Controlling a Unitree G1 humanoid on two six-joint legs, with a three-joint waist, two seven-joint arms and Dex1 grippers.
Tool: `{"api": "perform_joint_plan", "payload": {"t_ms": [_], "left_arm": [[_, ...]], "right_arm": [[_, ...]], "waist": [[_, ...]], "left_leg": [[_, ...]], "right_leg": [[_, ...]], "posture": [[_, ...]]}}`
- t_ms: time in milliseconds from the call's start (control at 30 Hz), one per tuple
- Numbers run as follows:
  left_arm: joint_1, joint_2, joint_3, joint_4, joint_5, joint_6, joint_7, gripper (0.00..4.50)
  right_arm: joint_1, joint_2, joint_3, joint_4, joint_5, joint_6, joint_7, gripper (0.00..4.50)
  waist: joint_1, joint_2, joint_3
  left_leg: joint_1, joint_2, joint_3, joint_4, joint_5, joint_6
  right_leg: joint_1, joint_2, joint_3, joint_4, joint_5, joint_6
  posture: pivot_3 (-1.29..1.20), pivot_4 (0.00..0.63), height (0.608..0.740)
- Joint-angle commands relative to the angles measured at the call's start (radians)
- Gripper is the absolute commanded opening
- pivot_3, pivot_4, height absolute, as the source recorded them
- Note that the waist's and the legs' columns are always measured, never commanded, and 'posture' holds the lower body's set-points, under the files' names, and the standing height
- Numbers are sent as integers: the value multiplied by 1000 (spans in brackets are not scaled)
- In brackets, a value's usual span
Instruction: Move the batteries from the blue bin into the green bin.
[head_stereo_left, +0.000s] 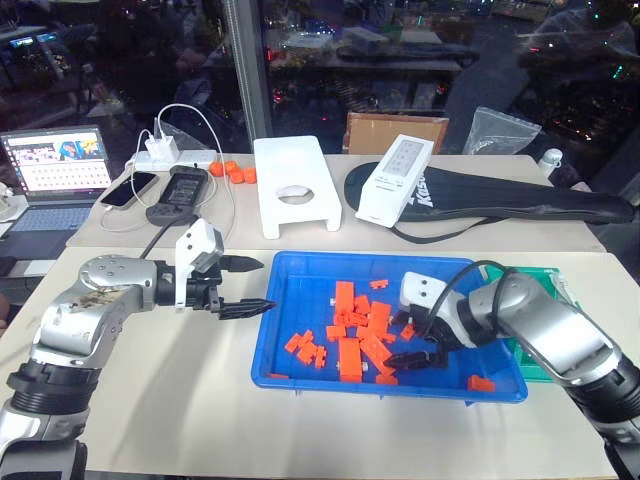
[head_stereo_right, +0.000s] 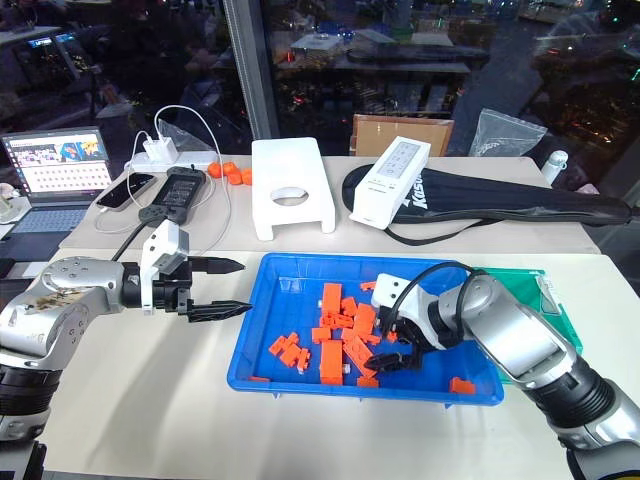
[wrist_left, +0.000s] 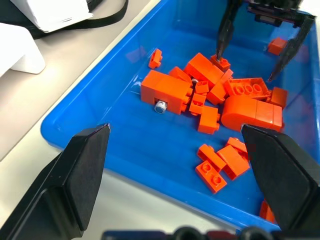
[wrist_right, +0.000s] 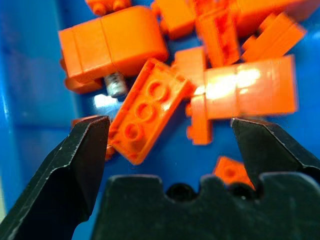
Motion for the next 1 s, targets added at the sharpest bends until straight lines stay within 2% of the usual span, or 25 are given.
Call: {"api": "perform_joint_plan", "payload": {"t_ms": [33, 267, 367, 600, 767, 1000], "left_arm": [[-13, 16, 11, -3, 10, -32, -11, 4500], [-34, -2, 0, 7, 27, -48, 0, 4500], [-37, -1, -1, 16, 30, -51, -3, 4500], [-40, -3, -5, 40, 44, -73, -15, 4500], [-39, -10, -13, 50, 52, -83, -17, 4500], [-39, -15, -19, 64, 58, -99, -23, 4500]], "right_arm": [[8, 26, -32, -71, 56, 80, -35, 4478], [30, 87, 14, -2, 13, 90, -151, 4478], [28, 91, 16, 27, 2, 90, -179, 3777], [17, 91, 2, 41, 9, 73, -187, 1430], [-1, 24, -26, 11, 21, 59, -142, 1353], [36, -217, -137, -21, 67, -8, 1, 1353]], "waist": [[0, 0, 0], [0, 0, 0], [1, 0, 0], [0, -1, 0], [2, -1, 0], [2, -1, 0]], "left_leg": [[0, 0, 0, 0, 0, 0], [-1, 0, -2, 0, 0, 0], [-1, 0, -2, 1, 0, 0], [-1, 0, -3, 1, 0, 0], [-1, 0, -3, 1, 0, 0], [-2, 0, -4, 1, 0, 0]], "right_leg": [[0, 0, 0, 0, 0, 0], [0, 0, -1, 0, 0, 0], [0, 0, -2, 0, 0, 0], [1, 0, -2, 0, 0, 0], [1, 0, -3, 0, 0, 0], [1, 0, -4, 0, -1, 0]], "posture": [[0, 150, 722], [0, 150, 722], [0, 150, 722], [0, 150, 722], [0, 150, 722], [0, 150, 722]]}}
